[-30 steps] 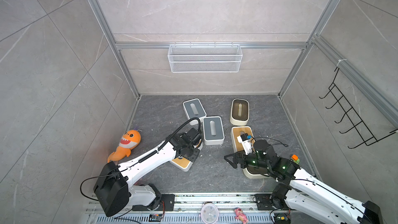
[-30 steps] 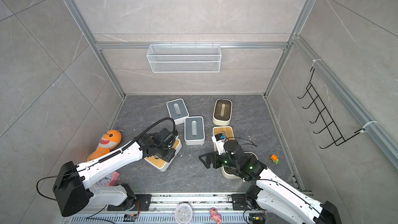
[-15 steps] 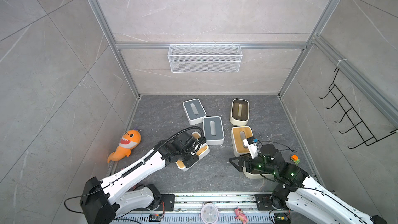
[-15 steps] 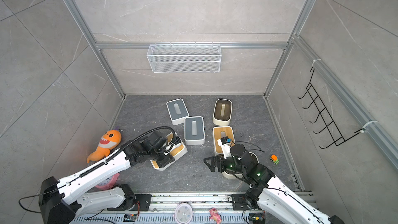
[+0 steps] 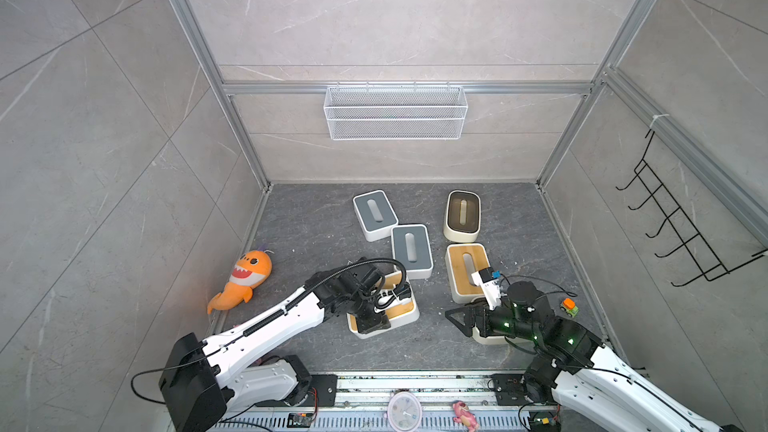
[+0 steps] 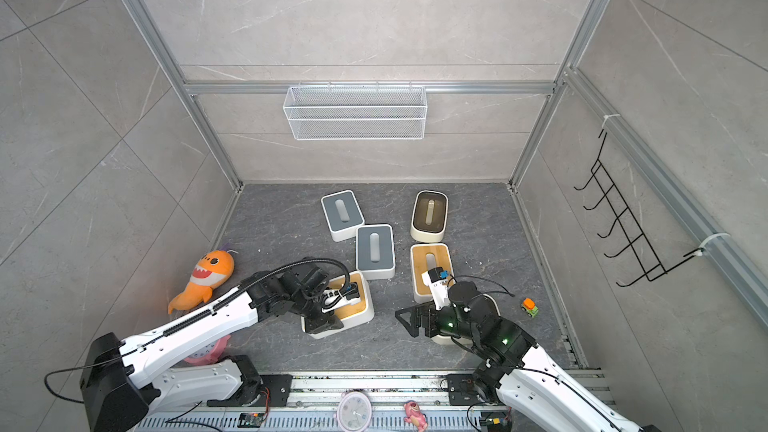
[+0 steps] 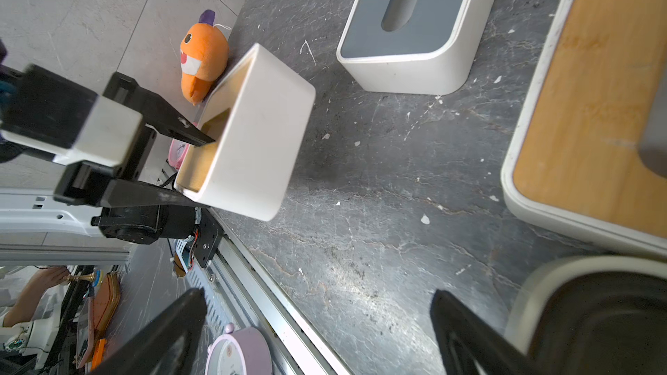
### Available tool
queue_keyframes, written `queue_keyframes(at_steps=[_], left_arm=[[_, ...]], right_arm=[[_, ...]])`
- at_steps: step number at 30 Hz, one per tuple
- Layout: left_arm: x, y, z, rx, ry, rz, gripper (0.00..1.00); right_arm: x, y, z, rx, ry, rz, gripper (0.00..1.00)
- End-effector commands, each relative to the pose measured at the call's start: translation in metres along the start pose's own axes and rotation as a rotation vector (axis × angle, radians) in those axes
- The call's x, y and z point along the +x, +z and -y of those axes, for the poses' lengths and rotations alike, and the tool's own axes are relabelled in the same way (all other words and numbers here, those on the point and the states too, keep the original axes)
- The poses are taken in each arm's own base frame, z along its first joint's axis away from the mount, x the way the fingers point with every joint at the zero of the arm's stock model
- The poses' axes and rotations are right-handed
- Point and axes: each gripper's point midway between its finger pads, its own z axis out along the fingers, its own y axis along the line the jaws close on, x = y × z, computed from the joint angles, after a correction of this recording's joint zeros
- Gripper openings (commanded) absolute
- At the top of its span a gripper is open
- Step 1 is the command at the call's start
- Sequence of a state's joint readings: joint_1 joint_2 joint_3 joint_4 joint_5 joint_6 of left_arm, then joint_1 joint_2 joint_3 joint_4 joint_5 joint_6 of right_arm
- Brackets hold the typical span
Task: Stack the tissue boxes
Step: Place the tissue box at the center of the board.
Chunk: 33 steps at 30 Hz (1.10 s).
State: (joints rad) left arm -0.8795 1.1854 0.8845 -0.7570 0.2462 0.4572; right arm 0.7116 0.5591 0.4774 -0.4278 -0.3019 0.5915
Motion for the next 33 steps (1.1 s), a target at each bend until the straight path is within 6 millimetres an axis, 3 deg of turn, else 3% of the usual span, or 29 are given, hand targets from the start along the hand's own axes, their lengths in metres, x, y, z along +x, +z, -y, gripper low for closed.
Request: queue_keyframes(at_steps=[1, 11, 22, 33], left_arm=[[-0.03, -0.005, 0.004, 0.028, 0.13, 0.072, 0.34], [-0.037, 0.019, 0.001, 0.058, 0.242, -0.02, 0.34], [-0.038, 0.043, -0.005, 0.04, 0.251, -0.126, 0.34], [-0.041, 0.061, -0.009, 0.038, 0.248, -0.162, 0.35]], right_arm=[[0.002, -0.006, -0.002, -0.009, -0.001, 0.001, 1.0], [0.004, -0.014, 0.0, 0.002, -0.013, 0.01, 1.0], [0.009, -0.027, 0.01, 0.038, 0.001, 0.054, 1.0], [0.006, -0.026, 0.008, 0.035, -0.009, 0.059, 1.0]])
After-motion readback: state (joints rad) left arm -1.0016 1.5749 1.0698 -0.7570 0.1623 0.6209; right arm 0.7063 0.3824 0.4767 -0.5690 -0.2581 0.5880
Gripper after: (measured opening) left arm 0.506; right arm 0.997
